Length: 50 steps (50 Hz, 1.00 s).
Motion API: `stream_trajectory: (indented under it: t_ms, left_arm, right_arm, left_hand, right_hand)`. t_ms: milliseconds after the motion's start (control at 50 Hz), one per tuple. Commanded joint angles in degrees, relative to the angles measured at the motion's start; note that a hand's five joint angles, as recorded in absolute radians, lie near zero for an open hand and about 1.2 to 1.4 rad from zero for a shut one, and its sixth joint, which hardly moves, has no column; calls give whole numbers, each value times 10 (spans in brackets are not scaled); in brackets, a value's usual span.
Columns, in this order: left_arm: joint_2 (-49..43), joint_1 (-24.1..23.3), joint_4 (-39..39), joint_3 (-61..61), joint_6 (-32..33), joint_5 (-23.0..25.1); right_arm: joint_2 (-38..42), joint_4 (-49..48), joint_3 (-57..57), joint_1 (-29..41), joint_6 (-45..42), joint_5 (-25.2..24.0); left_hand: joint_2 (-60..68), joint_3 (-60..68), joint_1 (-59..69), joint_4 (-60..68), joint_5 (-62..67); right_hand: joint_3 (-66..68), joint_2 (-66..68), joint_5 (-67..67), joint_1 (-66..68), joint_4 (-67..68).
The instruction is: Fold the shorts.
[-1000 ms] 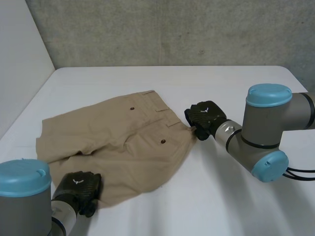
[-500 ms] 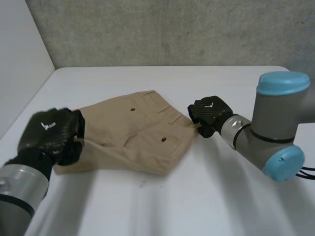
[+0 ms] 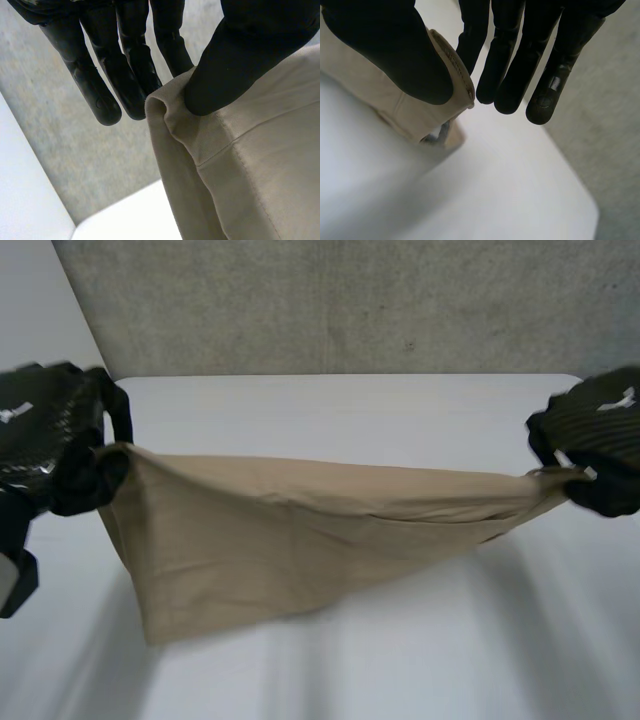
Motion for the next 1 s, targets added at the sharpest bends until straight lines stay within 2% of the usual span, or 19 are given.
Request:
stream_trajectory:
  t_ms: [20, 240, 420, 520, 580, 600, 640, 680, 720, 760, 800, 820, 860, 880, 900, 920, 960, 980, 1000]
  left_arm:
    - [56, -1, -38, 72, -2, 19]
    - [51, -21, -71, 239, -6, 26]
    - [15, -26, -70, 230, -6, 26]
    - [-64, -21, -48, 193, -8, 28]
    - [-175, -14, 16, 193, -6, 29]
    - [-175, -14, 16, 193, -6, 29]
    - [-252, -11, 64, 206, -4, 29]
    - [-298, -11, 97, 226, -2, 29]
    - [-370, -11, 147, 282, -2, 29]
    - [-394, -11, 163, 304, -1, 29]
    - [-477, -10, 218, 400, 16, 29]
    - [-477, -10, 219, 401, 16, 29]
    - [-554, -10, 266, 488, 48, 35]
    - [-592, -10, 290, 535, 67, 37]
    - [-628, -9, 314, 576, 79, 43]
    - [-628, -9, 314, 576, 79, 43]
    - [-674, -8, 338, 627, 86, 55]
    - [-701, -6, 346, 652, 86, 63]
    - [-718, -3, 350, 662, 86, 68]
  right_arm:
    - [-49, 14, -83, -40, 65, -70]
    - [-47, -41, -172, -51, 159, -81]
    - [-35, -60, -156, -53, 178, -86]
    - [64, -93, -109, -53, 139, -78]
    - [169, -110, -115, -34, 117, -62]
    - [189, -112, -119, -27, 115, -57]
    - [220, -116, -128, -15, 112, -44]
    - [273, -139, -156, 12, 109, -9]
    - [332, -202, -196, 39, 108, 31]
    - [351, -227, -211, 47, 107, 42]
    - [377, -277, -235, 58, 105, 60]
    - [398, -332, -253, 67, 104, 74]
    - [432, -458, -275, 76, 106, 98]
    - [432, -458, -275, 76, 106, 98]
    - [447, -521, -279, 78, 104, 112]
    - [447, -522, -279, 78, 104, 112]
    - [479, -622, -285, 87, 96, 134]
    - [493, -635, -287, 93, 93, 144]
    - [506, -630, -296, 99, 85, 154]
  left_hand:
    - [114, 117, 154, 115, 134]
    - [114, 117, 154, 115, 134]
    - [114, 117, 154, 115, 134]
    - [114, 117, 154, 115, 134]
    - [114, 117, 154, 115, 134]
    - [114, 117, 154, 115, 134]
    - [114, 117, 154, 115, 134]
    - [114, 117, 154, 115, 134]
    - [114, 117, 154, 115, 134]
    - [114, 117, 154, 115, 134]
    - [114, 117, 154, 115, 134]
    - [114, 117, 154, 115, 134]
    - [114, 117, 154, 115, 134]
    - [114, 117, 154, 115, 134]
    - [114, 117, 154, 115, 134]
    - [114, 117, 154, 115, 134]
    - [114, 117, 154, 115, 134]
    - [34, 37, 74, 36, 54]
    - [-293, -290, -253, -291, -273]
  right_hand:
    - [126, 127, 137, 258, 117]
    - [126, 127, 137, 258, 117]
    - [126, 127, 137, 258, 117]
    - [126, 127, 137, 258, 117]
    - [126, 127, 137, 258, 117]
    - [126, 127, 137, 258, 117]
    - [126, 127, 137, 258, 117]
    - [126, 127, 137, 258, 117]
    - [126, 127, 137, 258, 117]
    - [126, 127, 137, 258, 117]
    - [126, 127, 137, 258, 117]
    - [126, 127, 137, 258, 117]
    - [126, 127, 137, 258, 117]
    - [126, 127, 137, 258, 117]
    - [126, 127, 137, 258, 117]
    - [126, 127, 137, 258, 117]
    - [126, 127, 137, 258, 117]
    - [-147, -145, -136, -14, -155]
    - [-574, -573, -563, -442, -583]
